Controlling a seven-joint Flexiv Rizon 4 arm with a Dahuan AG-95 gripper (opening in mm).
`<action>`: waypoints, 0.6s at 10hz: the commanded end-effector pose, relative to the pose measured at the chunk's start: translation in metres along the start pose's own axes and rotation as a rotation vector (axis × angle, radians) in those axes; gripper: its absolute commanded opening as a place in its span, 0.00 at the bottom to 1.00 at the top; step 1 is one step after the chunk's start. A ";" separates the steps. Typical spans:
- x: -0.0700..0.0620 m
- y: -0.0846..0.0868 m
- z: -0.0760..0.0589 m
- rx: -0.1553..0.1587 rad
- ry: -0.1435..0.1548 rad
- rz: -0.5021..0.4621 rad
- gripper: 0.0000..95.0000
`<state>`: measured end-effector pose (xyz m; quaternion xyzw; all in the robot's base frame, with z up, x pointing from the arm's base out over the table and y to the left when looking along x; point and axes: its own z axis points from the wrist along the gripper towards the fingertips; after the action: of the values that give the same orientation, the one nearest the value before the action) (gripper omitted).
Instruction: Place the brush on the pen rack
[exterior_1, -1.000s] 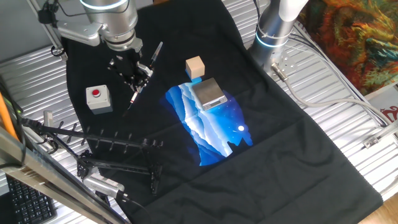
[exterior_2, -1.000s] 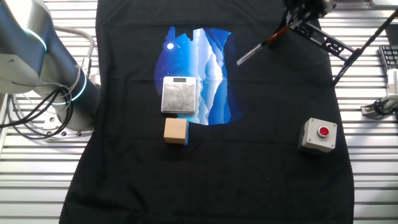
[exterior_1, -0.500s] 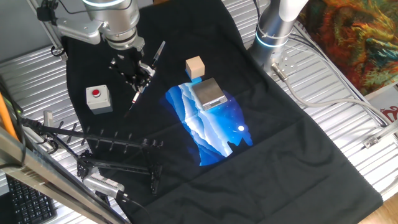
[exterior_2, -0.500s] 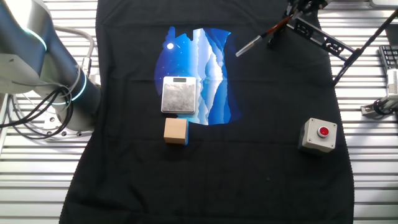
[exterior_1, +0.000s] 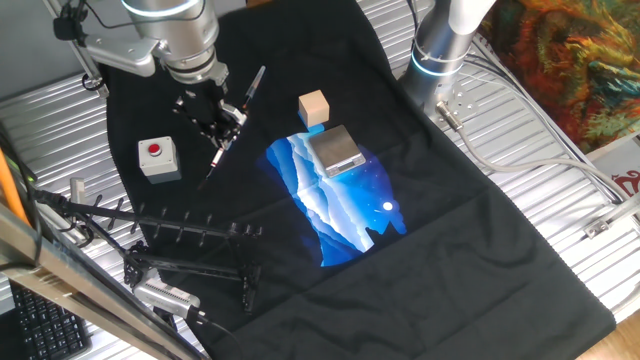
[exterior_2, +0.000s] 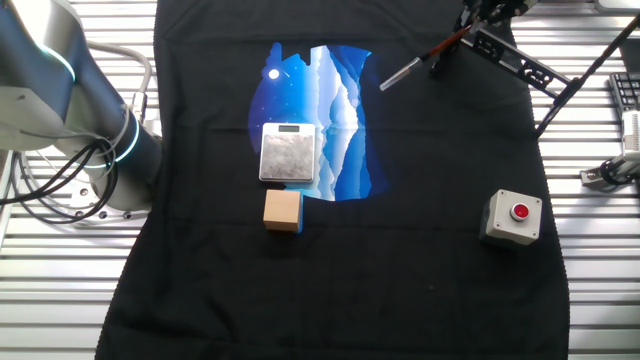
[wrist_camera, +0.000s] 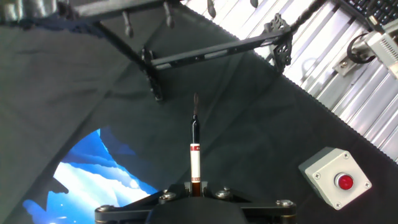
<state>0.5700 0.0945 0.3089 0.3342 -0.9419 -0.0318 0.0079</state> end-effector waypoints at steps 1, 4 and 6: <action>0.000 0.000 0.000 -0.004 -0.004 0.028 0.00; 0.001 -0.001 -0.001 -0.001 0.011 0.065 0.00; 0.002 -0.001 -0.002 -0.024 -0.006 0.072 0.00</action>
<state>0.5684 0.0922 0.3106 0.2983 -0.9537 -0.0356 0.0160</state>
